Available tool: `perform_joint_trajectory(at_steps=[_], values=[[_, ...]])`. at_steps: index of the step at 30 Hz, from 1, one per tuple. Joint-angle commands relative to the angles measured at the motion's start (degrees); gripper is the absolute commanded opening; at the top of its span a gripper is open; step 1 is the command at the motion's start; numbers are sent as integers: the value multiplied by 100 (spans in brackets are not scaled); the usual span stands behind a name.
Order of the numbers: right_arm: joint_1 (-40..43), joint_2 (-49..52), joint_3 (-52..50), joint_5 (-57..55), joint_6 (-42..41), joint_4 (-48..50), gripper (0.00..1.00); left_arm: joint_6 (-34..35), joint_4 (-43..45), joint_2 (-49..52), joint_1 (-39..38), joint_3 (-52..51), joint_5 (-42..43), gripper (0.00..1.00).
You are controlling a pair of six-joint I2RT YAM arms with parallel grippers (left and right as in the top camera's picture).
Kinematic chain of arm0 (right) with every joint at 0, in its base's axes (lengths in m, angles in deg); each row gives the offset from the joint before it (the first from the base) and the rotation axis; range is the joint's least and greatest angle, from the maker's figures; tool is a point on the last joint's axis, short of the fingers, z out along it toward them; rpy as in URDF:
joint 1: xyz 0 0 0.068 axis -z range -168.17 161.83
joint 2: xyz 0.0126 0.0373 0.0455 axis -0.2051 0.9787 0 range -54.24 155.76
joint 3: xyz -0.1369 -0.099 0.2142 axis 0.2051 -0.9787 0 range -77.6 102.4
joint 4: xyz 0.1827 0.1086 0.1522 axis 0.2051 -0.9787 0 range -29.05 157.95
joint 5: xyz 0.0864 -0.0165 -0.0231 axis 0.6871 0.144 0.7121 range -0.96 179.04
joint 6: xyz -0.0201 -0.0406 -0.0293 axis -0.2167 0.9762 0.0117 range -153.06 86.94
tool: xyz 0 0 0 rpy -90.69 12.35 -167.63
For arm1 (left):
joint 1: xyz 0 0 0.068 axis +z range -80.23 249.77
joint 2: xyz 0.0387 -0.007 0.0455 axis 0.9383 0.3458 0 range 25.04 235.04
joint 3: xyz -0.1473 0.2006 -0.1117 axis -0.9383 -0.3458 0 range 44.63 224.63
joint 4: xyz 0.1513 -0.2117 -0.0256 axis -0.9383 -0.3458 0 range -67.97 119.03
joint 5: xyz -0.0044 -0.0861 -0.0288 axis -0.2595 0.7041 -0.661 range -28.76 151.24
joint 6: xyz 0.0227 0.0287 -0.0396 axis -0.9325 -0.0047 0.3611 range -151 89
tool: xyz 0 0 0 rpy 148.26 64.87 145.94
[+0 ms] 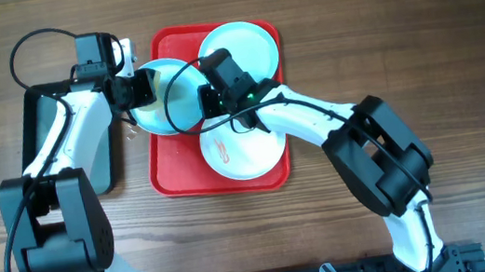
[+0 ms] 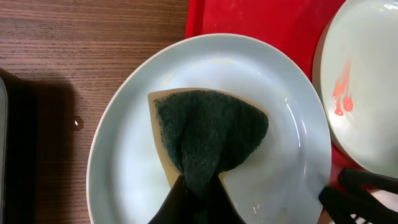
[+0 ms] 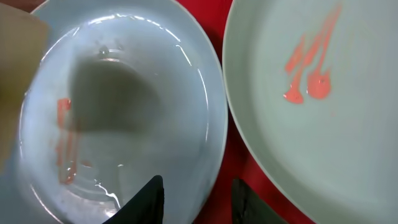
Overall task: Clean dirty plates on tray and stack at the side
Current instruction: 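Grasp the upper-left plate rim with the right gripper and tilt it up, then scrub the held plate's surface with the sponge in the left gripper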
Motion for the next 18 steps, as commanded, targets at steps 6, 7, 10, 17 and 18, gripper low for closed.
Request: perform_joint_trajectory(at_steps=[6,7,10,17,18], values=[[-46,195,140,-81,-79,238,35,-70,31,55,0,-11,7,4],[-46,236,140,-61,-136,245,35,-70,31,55,0,-11,7,4],[-57,323,140,-59,-175,264,35,-70,31,55,2,-11,7,4],[-66,468,284,-39,-214,280,31,-70,28,55,0,-11,7,4],[-66,479,293,-42,-214,289,31,-70,26,55,0,-11,7,4]])
